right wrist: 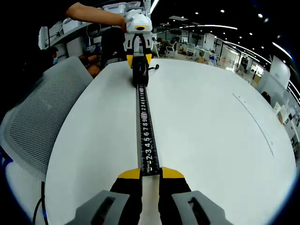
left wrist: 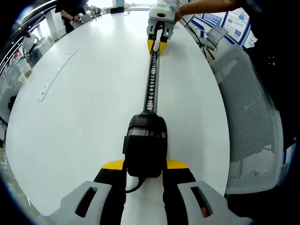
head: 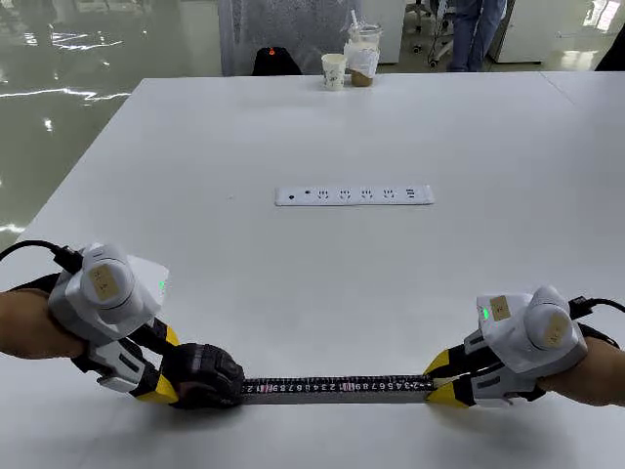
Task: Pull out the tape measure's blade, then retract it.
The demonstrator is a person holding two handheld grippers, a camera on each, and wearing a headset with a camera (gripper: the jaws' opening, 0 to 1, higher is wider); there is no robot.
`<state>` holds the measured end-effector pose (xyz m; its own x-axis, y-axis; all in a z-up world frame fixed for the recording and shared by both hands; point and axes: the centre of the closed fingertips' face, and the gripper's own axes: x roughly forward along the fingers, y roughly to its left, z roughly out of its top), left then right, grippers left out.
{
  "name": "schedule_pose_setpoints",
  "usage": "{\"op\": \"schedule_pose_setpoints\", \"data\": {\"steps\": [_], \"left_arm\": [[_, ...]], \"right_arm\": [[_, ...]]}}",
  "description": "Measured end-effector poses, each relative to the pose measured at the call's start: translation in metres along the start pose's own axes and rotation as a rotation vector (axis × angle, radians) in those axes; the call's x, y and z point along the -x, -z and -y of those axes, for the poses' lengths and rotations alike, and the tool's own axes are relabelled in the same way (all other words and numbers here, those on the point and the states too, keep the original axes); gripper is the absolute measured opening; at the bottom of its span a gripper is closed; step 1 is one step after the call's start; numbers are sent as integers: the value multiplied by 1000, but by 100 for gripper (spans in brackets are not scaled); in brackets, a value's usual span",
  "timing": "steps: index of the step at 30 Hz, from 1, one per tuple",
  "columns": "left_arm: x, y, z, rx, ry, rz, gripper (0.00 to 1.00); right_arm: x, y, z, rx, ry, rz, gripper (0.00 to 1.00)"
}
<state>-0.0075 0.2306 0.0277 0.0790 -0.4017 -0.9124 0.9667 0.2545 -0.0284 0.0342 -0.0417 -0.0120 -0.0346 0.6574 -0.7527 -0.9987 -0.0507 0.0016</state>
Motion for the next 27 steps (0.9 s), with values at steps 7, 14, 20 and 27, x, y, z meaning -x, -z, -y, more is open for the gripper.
{"op": "schedule_pose_setpoints", "data": {"steps": [7,14,20,27], "left_arm": [[0,-1,1,-12,-7,-7,24],[-1,-2,0,-8,-7,-6,24],[-1,-2,-1,2,-12,3,25],[-2,-1,-3,9,-14,3,25]], "right_arm": [[0,-1,-2,4,-7,-7,10],[0,-1,-3,29,-27,-37,11],[-1,0,-2,39,-33,-50,11],[0,0,-1,47,-35,-66,12]]}}
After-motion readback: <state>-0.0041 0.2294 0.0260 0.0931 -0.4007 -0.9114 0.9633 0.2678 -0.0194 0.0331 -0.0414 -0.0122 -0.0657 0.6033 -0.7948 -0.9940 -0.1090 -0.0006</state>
